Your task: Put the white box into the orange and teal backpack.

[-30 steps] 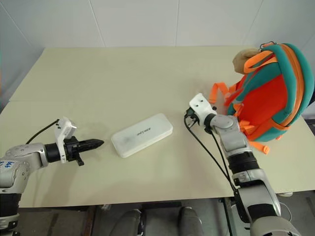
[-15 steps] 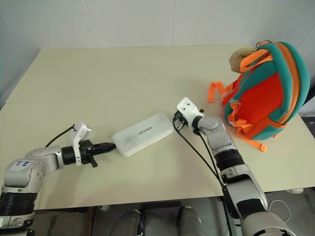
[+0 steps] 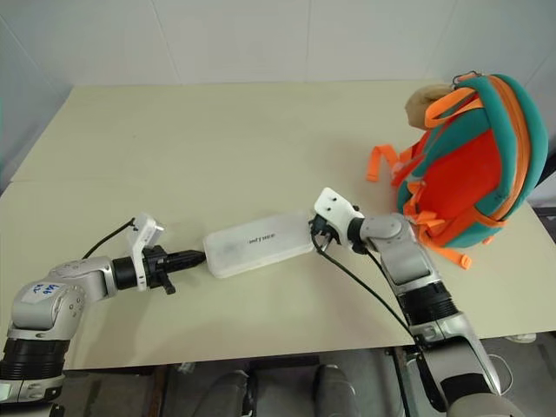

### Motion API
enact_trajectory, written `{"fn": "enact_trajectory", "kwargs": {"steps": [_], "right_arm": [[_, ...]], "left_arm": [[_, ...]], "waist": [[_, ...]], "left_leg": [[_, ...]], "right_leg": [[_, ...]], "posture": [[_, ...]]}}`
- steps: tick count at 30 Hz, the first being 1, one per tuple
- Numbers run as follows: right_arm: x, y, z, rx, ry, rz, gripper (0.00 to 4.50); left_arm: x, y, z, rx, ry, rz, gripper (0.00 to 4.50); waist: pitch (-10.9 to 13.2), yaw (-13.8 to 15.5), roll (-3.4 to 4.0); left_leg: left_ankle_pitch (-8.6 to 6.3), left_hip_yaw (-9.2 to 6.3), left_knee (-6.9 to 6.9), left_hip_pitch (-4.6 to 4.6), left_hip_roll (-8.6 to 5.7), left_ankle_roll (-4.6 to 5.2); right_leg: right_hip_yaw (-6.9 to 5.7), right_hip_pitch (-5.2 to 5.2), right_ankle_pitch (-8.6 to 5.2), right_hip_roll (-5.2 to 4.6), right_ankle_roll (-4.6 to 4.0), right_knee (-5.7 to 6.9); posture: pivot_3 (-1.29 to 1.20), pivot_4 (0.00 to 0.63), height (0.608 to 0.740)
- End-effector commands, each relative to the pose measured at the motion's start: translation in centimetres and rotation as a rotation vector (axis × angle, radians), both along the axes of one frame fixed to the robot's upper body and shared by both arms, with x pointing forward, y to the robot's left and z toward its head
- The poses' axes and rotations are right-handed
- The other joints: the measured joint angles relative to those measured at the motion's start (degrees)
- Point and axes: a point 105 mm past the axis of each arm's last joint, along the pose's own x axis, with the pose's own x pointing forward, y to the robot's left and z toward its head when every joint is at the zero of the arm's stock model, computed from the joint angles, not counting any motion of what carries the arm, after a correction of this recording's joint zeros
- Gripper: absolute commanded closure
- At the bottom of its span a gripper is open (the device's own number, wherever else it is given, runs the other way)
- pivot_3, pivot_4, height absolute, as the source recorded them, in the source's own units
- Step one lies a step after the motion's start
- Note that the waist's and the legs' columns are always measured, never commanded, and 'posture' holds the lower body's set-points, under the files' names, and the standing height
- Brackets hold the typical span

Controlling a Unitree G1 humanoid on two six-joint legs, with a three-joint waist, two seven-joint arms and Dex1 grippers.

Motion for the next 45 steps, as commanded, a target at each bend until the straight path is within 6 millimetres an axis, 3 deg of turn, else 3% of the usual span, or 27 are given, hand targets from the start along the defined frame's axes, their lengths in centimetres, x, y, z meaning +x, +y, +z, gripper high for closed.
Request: {"fn": "enact_trajectory", "kwargs": {"steps": [1, 17, 31, 37, 45], "right_arm": [[-2.1, 0.6, 0.9, 0.000, 0.026, 0.091, 4.50], [-7.3, -3.0, 1.0, -0.067, 0.175, 0.107, 4.50], [-8.0, -4.5, 1.3, -0.067, 0.182, 0.044, 4.50], [-9.5, -4.3, 1.6, -0.038, 0.224, 0.088, 4.50], [-8.4, -6.5, 0.6, -0.111, 0.203, -0.014, 4.50]], "left_arm": [[0.0, -0.9, 1.6, 0.018, -0.064, -0.077, 4.48], [-2.0, -2.6, 1.1, 0.119, 0.018, -0.322, 4.48], [-2.8, -4.6, 0.7, 0.111, 0.037, -0.422, 4.48], [-3.0, -5.6, 0.8, 0.102, 0.022, -0.458, 4.48], [-2.4, -5.0, 0.4, 0.133, 0.021, -0.404, 4.48]], "waist": [[0.0, 0.1, 0.00], [0.0, 1.2, -0.01], [0.0, 1.6, -0.01], [0.0, 1.8, -0.01], [0.0, 2.0, -0.01]], "left_leg": [[0.00, 0.00, -0.01, 0.00, 0.00, 0.00], [-0.07, 0.05, 0.00, -0.01, 0.01, 0.08], [-0.10, 0.04, 0.11, -0.02, 0.00, 0.13], [-0.11, 0.04, 0.12, -0.05, -0.01, 0.16], [-0.13, 0.04, 0.16, -0.04, 0.00, 0.20]], "right_leg": [[0.00, -0.01, 0.00, 0.00, 0.00, 0.00], [0.00, 0.00, 0.00, 0.00, 0.00, -0.09], [0.01, 0.03, 0.00, 0.00, 0.01, -0.06], [0.01, 0.04, 0.01, 0.00, 0.01, -0.09], [0.02, 0.04, 0.01, 0.00, 0.01, -0.08]], "posture": [[0.00, 0.150, 0.740], [0.00, 0.150, 0.740], [0.00, 0.150, 0.740], [0.00, 0.150, 0.740], [0.00, 0.150, 0.740]]}}
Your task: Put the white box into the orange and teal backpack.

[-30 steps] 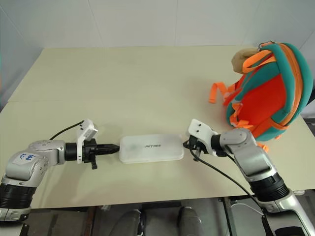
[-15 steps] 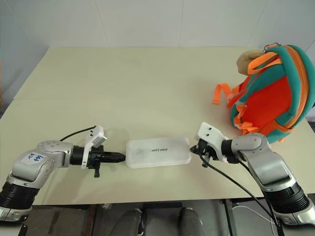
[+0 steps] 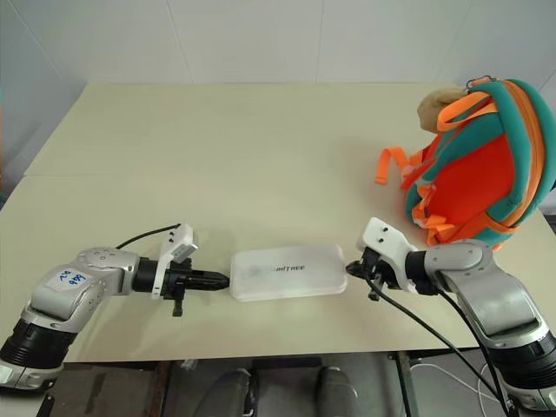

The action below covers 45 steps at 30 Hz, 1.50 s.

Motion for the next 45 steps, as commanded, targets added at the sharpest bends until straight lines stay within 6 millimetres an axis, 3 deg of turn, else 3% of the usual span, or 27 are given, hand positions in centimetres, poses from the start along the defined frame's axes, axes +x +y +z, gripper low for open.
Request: {"fn": "enact_trajectory", "kwargs": {"steps": [1, 9, 11, 17, 22, 24, 25, 35, 43, 45], "right_arm": [[0.7, -1.3, -0.2, -0.065, -0.050, -0.038, 4.50], [2.7, -4.8, 0.1, -0.173, -0.137, -0.142, 4.50], [3.4, -5.4, 0.6, -0.190, -0.174, -0.164, 4.14], [4.8, -5.4, 1.4, -0.181, -0.221, -0.184, 2.22], [5.0, -4.8, 1.2, -0.168, -0.228, -0.177, 0.46], [5.0, -4.7, 1.1, -0.166, -0.227, -0.176, 0.00], [5.0, -4.6, 1.1, -0.163, -0.227, -0.178, 0.00], [5.0, -4.3, 0.9, -0.146, -0.234, -0.187, 0.00], [5.0, -3.9, 0.7, -0.135, -0.235, -0.189, 0.00], [5.1, -3.8, 0.7, -0.133, -0.236, -0.189, 0.00]], "left_arm": [[0.6, 0.1, 0.9, 0.005, -0.059, 0.028, 4.48], [2.1, 1.8, 2.7, -0.043, -0.143, 0.171, 4.48], [2.9, 2.4, 4.1, -0.110, -0.170, 0.234, 4.50], [3.7, 2.7, 5.3, -0.182, -0.100, 0.321, 2.99], [2.6, 2.1, 5.2, -0.209, 0.014, 0.284, 1.41], [2.3, 2.1, 5.3, -0.255, 0.109, 0.298, 0.82], [2.4, 2.3, 5.4, -0.272, 0.173, 0.321, 0.53], [1.1, 2.3, 4.3, -0.315, 0.597, 0.312, 0.53], [1.4, 1.8, 3.4, -0.310, 0.668, 0.335, 0.53], [1.5, 1.4, 3.2, -0.311, 0.680, 0.333, 0.18]], "waist": [[0.0, 0.0, 0.00], [0.0, 0.3, 0.00], [0.0, 0.3, 0.00], [0.0, 0.3, 0.00], [0.0, 0.3, 0.00], [0.0, 0.3, 0.00], [0.0, 0.3, 0.00], [0.0, 0.0, 0.00], [0.0, -0.4, -0.01], [0.0, -0.4, 0.00]], "left_leg": [[0.00, 0.00, 0.00, 0.00, 0.00, 0.00], [0.01, 0.02, 0.03, -0.01, -0.01, -0.02], [0.01, 0.03, 0.04, -0.01, -0.01, -0.02], [0.01, 0.01, 0.24, -0.01, -0.01, -0.02], [0.00, 0.02, 0.25, -0.03, -0.01, -0.02], [-0.01, 0.02, 0.25, -0.04, -0.01, -0.03], [-0.01, 0.02, 0.26, -0.04, -0.01, -0.03], [-0.02, -0.02, 0.51, -0.04, -0.02, -0.02], [-0.06, 0.01, 0.51, -0.04, -0.02, -0.06], [-0.06, 0.01, 0.51, -0.04, -0.02, -0.06]], "right_leg": [[0.00, 0.00, 0.00, 0.00, 0.00, 0.00], [0.02, 0.00, 0.01, 0.00, 0.01, 0.00], [0.02, 0.00, 0.01, 0.00, 0.02, 0.00], [0.03, 0.03, 0.02, 0.00, 0.03, 0.01], [0.04, 0.05, 0.04, 0.00, 0.07, 0.06], [0.04, 0.05, 0.04, 0.00, 0.07, 0.05], [0.05, 0.05, 0.04, 0.00, 0.07, 0.05], [0.13, 0.08, 0.09, 0.03, 0.14, 0.19], [0.20, 0.07, 0.09, 0.02, 0.14, 0.16], [0.20, 0.07, 0.09, 0.02, 0.14, 0.16]], "posture": [[0.00, 0.150, 0.740], [0.00, 0.150, 0.740], [0.00, 0.150, 0.740], [0.00, 0.150, 0.740], [0.00, 0.150, 0.740], [0.00, 0.150, 0.740], [0.00, 0.150, 0.740], [0.00, 0.150, 0.740], [0.00, 0.150, 0.740], [0.00, 0.150, 0.740]]}}
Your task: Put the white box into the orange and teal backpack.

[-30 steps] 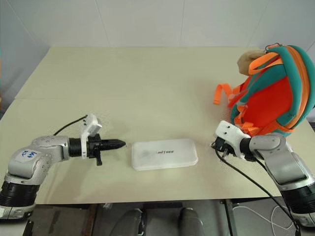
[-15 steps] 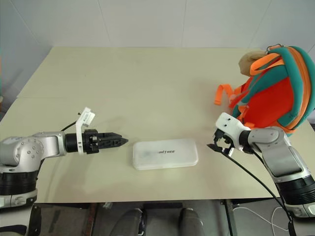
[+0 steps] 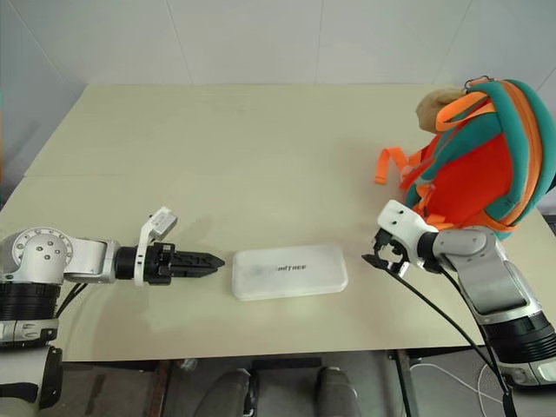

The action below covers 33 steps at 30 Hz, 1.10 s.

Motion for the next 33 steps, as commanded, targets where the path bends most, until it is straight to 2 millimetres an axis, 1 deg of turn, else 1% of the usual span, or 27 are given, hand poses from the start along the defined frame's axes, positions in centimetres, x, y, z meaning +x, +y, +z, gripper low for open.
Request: {"fn": "enact_trajectory", "kwargs": {"steps": [1, 7, 10, 13, 17, 21, 24, 26, 29, 31, 32, 33], "right_arm": [[0.1, 0.5, 0.8, -0.002, -0.040, 0.014, 0.00], [0.1, 0.7, 0.9, 0.002, -0.043, 0.016, 0.00], [0.1, 0.8, 0.9, 0.003, -0.047, 0.013, 0.00], [0.1, 0.9, 0.9, 0.005, -0.049, 0.012, 0.00], [0.1, 1.1, 0.9, 0.011, -0.050, 0.015, 0.00], [0.0, 1.4, 0.9, 0.016, -0.052, 0.016, 0.00], [0.0, 1.3, 0.9, 0.018, -0.052, 0.012, 0.00], [0.0, 1.2, 0.8, 0.018, -0.052, 0.008, 0.00], [0.0, 1.0, 0.8, 0.018, -0.053, 0.001, 0.00], [0.0, 0.9, 0.9, 0.018, -0.054, -0.003, 0.00], [0.0, 0.9, 0.9, 0.019, -0.055, -0.006, 0.00], [0.1, 0.8, 0.9, 0.020, -0.057, -0.009, 0.00]], "left_arm": [[0.2, -0.7, 0.7, -0.031, -0.010, -0.012, 0.02], [-0.2, -2.2, 0.2, -0.062, 0.018, -0.056, 0.02], [-0.5, -2.8, -1.1, 0.018, 0.022, -0.077, 0.02], [-0.7, -3.3, -1.5, 0.028, 0.020, -0.090, 0.02], [0.0, -4.1, -1.4, 0.000, 0.012, -0.071, 0.02], [0.3, -4.7, -1.6, -0.010, 0.007, -0.062, 0.02], [0.9, -4.7, -1.7, -0.018, -0.001, -0.020, 0.62], [0.9, -4.8, -1.7, -0.018, -0.002, -0.016, 1.21], [1.3, -4.9, -1.7, -0.023, -0.005, 0.002, 2.26], [1.4, -5.0, -1.8, -0.022, -0.007, 0.005, 2.81], [1.4, -5.0, -1.8, -0.021, -0.010, 0.004, 3.02], [1.4, -5.1, -1.7, -0.024, -0.013, 0.000, 3.12]], "waist": [[0.0, 0.0, 0.00], [0.0, 0.0, 0.00], [0.0, 0.0, 0.00], [0.0, 0.0, 0.00], [0.0, 0.3, 0.00], [0.0, 0.7, -0.01], [0.0, 1.0, -0.01], [0.0, 1.2, -0.01], [0.0, 1.2, -0.01], [0.0, 1.2, -0.01], [0.0, 1.3, -0.01], [0.0, 1.3, -0.01]], "left_leg": [[0.00, 0.00, 0.01, 0.00, 0.00, 0.00], [0.00, 0.02, 0.01, 0.00, -0.01, -0.01], [-0.01, 0.02, 0.00, 0.00, -0.01, -0.02], [-0.01, 0.03, 0.01, 0.00, -0.01, -0.02], [-0.01, 0.03, 0.05, 0.01, -0.02, -0.03], [-0.01, 0.03, 0.10, 0.01, -0.04, -0.02], [-0.01, 0.03, 0.10, 0.02, -0.04, -0.03], [-0.01, 0.03, 0.11, 0.02, -0.05, -0.03], [-0.01, 0.04, 0.09, 0.01, -0.05, -0.03], [-0.01, 0.04, 0.08, 0.00, -0.05, -0.03], [-0.01, 0.04, 0.08, 0.00, -0.05, -0.03], [-0.01, 0.04, 0.08, 0.00, -0.05, -0.03]], "right_leg": [[0.00, 0.00, 0.00, 0.00, 0.00, 0.00], [0.01, 0.00, 0.00, 0.00, 0.00, -0.01], [0.01, 0.00, 0.00, 0.00, 0.00, -0.02], [0.01, 0.01, 0.00, 0.00, 0.01, -0.03], [0.01, 0.03, 0.01, 0.00, 0.01, -0.04], [0.02, 0.05, 0.03, -0.01, 0.04, -0.07], [0.02, 0.05, 0.03, -0.01, 0.04, -0.08], [0.02, 0.04, 0.03, -0.01, 0.04, -0.08], [0.02, 0.03, 0.03, 0.00, 0.04, -0.08], [0.02, 0.03, 0.03, -0.01, 0.04, -0.08], [0.02, 0.04, 0.03, -0.01, 0.05, -0.08], [0.01, 0.05, 0.03, -0.01, 0.05, -0.08]], "posture": [[0.00, 0.150, 0.740], [0.00, 0.150, 0.740], [0.00, 0.150, 0.740], [0.00, 0.150, 0.740], [0.00, 0.150, 0.740], [0.00, 0.150, 0.740], [0.00, 0.150, 0.740], [0.00, 0.150, 0.740], [0.00, 0.150, 0.740], [0.00, 0.150, 0.740], [0.00, 0.150, 0.740], [0.00, 0.150, 0.740]]}}
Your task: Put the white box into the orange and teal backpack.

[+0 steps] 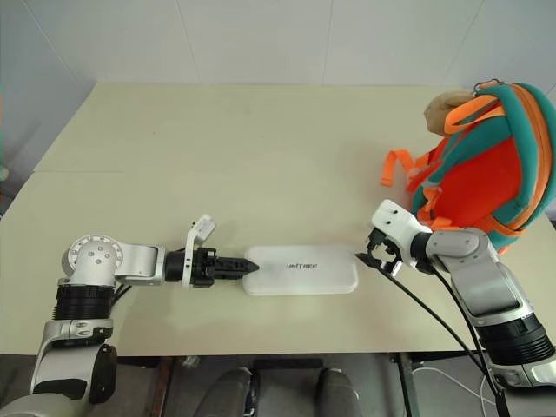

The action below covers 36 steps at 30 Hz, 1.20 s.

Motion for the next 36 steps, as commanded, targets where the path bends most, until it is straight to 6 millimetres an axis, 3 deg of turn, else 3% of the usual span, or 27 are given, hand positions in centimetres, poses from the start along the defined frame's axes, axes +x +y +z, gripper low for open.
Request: {"fn": "enact_trajectory", "kwargs": {"steps": [1, 10, 14, 21, 28, 36], "right_arm": [[0.1, -0.1, 1.0, 0.000, -0.042, -0.010, 0.00], [-0.7, -1.0, 2.5, 0.131, -0.095, -0.085, 0.00], [-1.2, -1.9, 4.1, 0.259, -0.160, -0.158, 0.00], [-1.8, -3.9, 5.8, 0.377, -0.264, -0.305, 0.00], [-1.5, -5.5, 6.8, 0.410, -0.343, -0.429, 0.00], [0.4, -7.6, 8.4, 0.471, -0.465, -0.608, 0.00]], "left_arm": [[0.2, 0.0, 0.3, 0.023, -0.025, 0.001, 3.13], [-0.5, -0.6, 1.4, -0.004, -0.126, -0.063, 3.15], [-0.5, -0.5, 2.3, -0.028, -0.198, -0.067, 3.23], [0.3, -0.5, 5.6, -0.160, -0.335, -0.062, 3.26], [0.6, -0.8, 7.3, -0.223, -0.383, -0.074, 3.26], [0.7, -1.0, 8.2, -0.251, -0.393, -0.080, 3.26]], "waist": [[0.0, 0.0, 0.00], [0.0, 0.1, 0.00], [0.0, 0.1, 0.00], [0.0, 0.1, 0.00], [0.0, 0.0, 0.00], [0.0, -0.1, 0.00]], "left_leg": [[0.00, 0.00, 0.00, 0.00, 0.00, 0.00], [-0.01, 0.00, 0.00, -0.02, 0.00, -0.02], [-0.03, 0.01, -0.02, -0.02, 0.01, -0.04], [-0.04, 0.01, -0.03, -0.02, 0.02, -0.04], [-0.05, 0.02, -0.06, -0.02, 0.02, 0.00], [-0.06, 0.04, -0.08, -0.03, 0.03, 0.02]], "right_leg": [[0.00, 0.00, 0.00, 0.00, 0.00, 0.00], [-0.01, 0.00, 0.00, 0.00, 0.00, -0.03], [0.00, 0.00, 0.00, 0.00, 0.01, -0.05], [0.00, -0.01, 0.01, 0.01, 0.00, -0.25], [0.00, -0.02, 0.01, 0.01, 0.00, -0.25], [0.00, -0.04, 0.01, 0.02, 0.00, -0.12]], "posture": [[0.00, 0.150, 0.740], [0.00, 0.150, 0.740], [0.00, 0.150, 0.740], [0.00, 0.150, 0.740], [0.00, 0.150, 0.740], [0.00, 0.150, 0.740]]}}
